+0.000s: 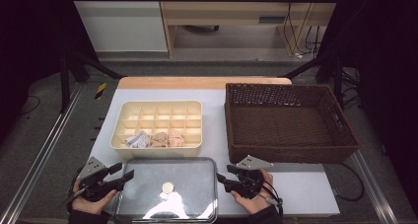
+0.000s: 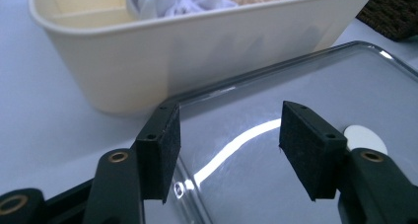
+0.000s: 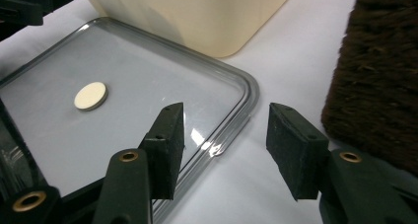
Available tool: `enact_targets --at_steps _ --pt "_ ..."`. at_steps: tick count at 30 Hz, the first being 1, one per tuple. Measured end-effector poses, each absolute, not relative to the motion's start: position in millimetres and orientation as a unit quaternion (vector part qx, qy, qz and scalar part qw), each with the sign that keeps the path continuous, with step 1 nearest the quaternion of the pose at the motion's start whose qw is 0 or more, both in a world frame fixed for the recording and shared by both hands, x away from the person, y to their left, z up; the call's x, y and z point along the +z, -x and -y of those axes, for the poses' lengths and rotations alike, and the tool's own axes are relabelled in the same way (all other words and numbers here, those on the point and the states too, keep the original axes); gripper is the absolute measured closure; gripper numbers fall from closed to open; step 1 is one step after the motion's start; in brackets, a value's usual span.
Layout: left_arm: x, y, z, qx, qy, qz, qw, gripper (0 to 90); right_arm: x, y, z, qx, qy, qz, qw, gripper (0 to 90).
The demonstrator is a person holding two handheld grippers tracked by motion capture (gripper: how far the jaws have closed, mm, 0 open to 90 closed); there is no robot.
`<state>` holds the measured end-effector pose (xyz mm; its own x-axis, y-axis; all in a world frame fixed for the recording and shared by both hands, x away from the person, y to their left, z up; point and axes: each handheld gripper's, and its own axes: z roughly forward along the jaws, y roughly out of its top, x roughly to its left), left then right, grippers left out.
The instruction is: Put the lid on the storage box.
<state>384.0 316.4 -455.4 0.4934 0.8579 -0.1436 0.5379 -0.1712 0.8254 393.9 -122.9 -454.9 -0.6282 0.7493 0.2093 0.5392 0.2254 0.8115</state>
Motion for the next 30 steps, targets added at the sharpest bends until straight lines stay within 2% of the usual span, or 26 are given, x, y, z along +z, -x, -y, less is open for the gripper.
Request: enact_targets --at_steps 9,19,30 --pt "-471 -374 -329 0.165 -0.748 -0.502 0.401 43.0 -462 -394 119 0.459 -0.416 -0.779 0.098 50.0" --pt "-474 -362 -326 0.156 -0.757 -0.503 0.387 44.3 -467 -393 115 0.455 -0.420 -0.780 0.083 50.7" --pt "-477 -366 -324 0.147 -0.765 -0.507 0.370 46.0 -480 -402 109 0.453 -0.447 -0.769 0.060 50.6"
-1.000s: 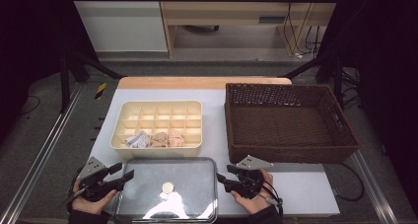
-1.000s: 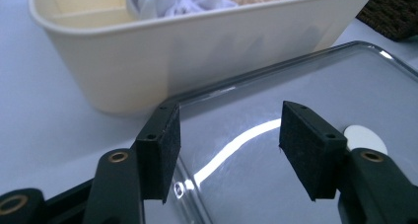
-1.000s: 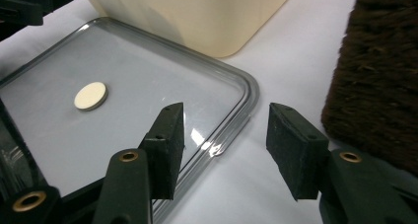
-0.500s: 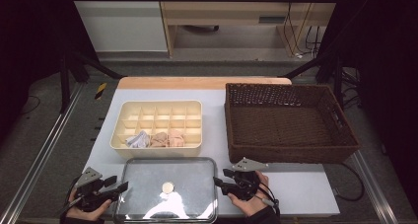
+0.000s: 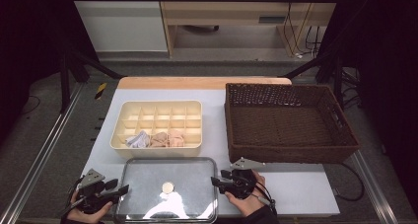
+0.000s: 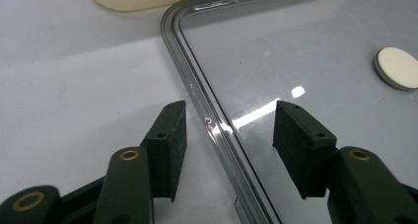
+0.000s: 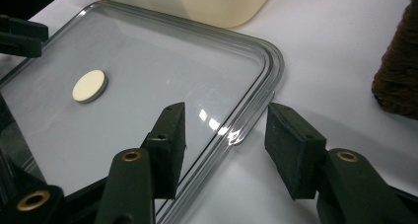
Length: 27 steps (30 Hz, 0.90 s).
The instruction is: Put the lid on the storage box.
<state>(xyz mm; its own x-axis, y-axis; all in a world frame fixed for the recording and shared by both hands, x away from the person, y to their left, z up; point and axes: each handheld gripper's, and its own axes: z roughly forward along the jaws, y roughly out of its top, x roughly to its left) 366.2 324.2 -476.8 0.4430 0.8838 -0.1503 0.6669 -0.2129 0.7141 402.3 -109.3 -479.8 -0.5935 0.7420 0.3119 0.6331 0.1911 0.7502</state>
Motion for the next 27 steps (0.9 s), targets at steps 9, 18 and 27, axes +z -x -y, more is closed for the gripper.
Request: enact_targets --at_steps 9,18,27 --pt "-477 -368 -321 0.153 -0.769 -0.502 0.365 45.8 -486 -409 105 0.446 -0.457 -0.768 0.058 49.4" --pt "-478 -369 -319 0.149 -0.769 -0.501 0.368 47.5 -489 -412 101 0.449 -0.461 -0.763 0.048 49.3" --pt "-477 -369 -317 0.150 -0.770 -0.502 0.365 47.2 -489 -415 98 0.453 -0.469 -0.757 0.042 49.1"
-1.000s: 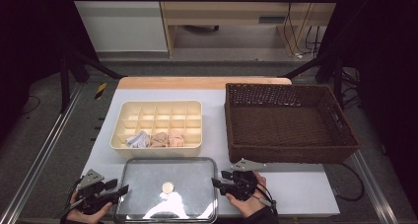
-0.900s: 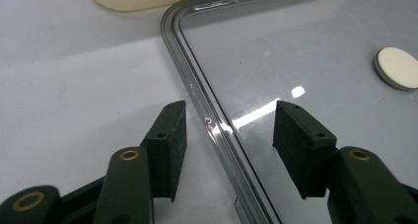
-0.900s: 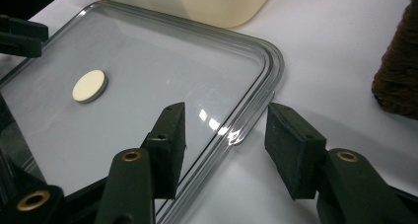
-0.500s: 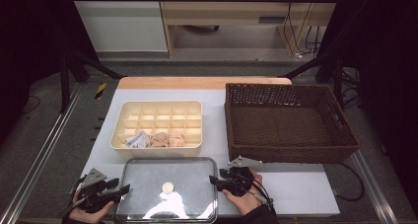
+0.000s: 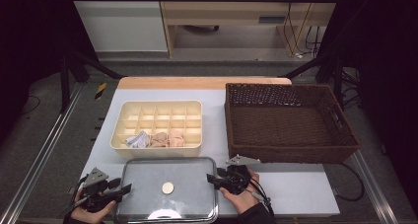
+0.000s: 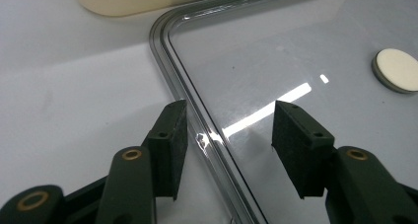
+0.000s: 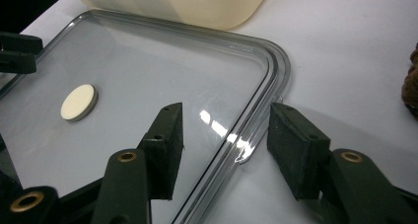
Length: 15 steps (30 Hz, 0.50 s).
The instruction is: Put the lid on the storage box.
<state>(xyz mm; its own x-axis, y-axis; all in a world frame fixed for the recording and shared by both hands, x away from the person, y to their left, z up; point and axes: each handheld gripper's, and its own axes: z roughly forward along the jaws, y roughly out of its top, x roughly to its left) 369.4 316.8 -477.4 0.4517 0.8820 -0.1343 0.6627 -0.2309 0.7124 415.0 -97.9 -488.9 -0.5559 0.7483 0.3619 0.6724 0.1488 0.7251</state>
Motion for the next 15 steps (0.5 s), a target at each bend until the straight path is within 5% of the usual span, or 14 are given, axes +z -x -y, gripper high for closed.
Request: enact_targets --at_steps 15 --pt "-477.2 -370.2 -316.9 0.151 -0.770 -0.503 0.363 48.8 -488.1 -418.8 102.4 0.463 -0.502 -0.730 0.018 56.0"
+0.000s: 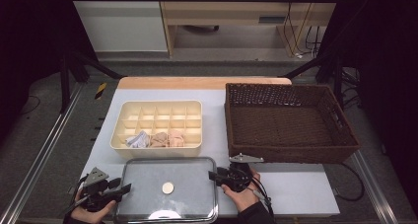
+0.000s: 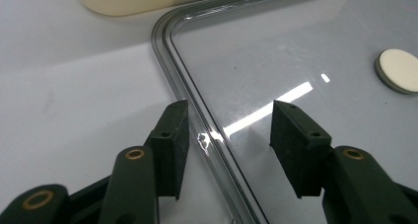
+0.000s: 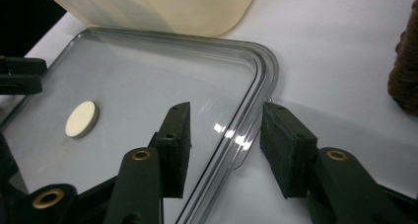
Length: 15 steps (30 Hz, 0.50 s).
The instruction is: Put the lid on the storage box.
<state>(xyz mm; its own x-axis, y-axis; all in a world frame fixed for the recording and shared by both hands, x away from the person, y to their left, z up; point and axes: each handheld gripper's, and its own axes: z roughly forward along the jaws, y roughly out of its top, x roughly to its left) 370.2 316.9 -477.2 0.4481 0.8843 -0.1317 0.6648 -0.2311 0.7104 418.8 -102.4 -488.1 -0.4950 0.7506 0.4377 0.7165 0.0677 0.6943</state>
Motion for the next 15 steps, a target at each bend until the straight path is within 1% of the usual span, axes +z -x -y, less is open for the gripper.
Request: enact_targets --at_steps 6,11,15 --pt "-477 -370 -317 0.151 -0.770 -0.503 0.363 48.6 -485 -417 105 0.472 -0.508 -0.721 0.008 56.2" --pt "-477 -370 -317 0.152 -0.770 -0.502 0.363 48.0 -482 -415 106 0.483 -0.506 -0.715 0.009 56.9" --pt "-478 -370 -318 0.149 -0.768 -0.503 0.367 47.5 -473 -411 108 0.507 -0.498 -0.703 0.016 57.1"
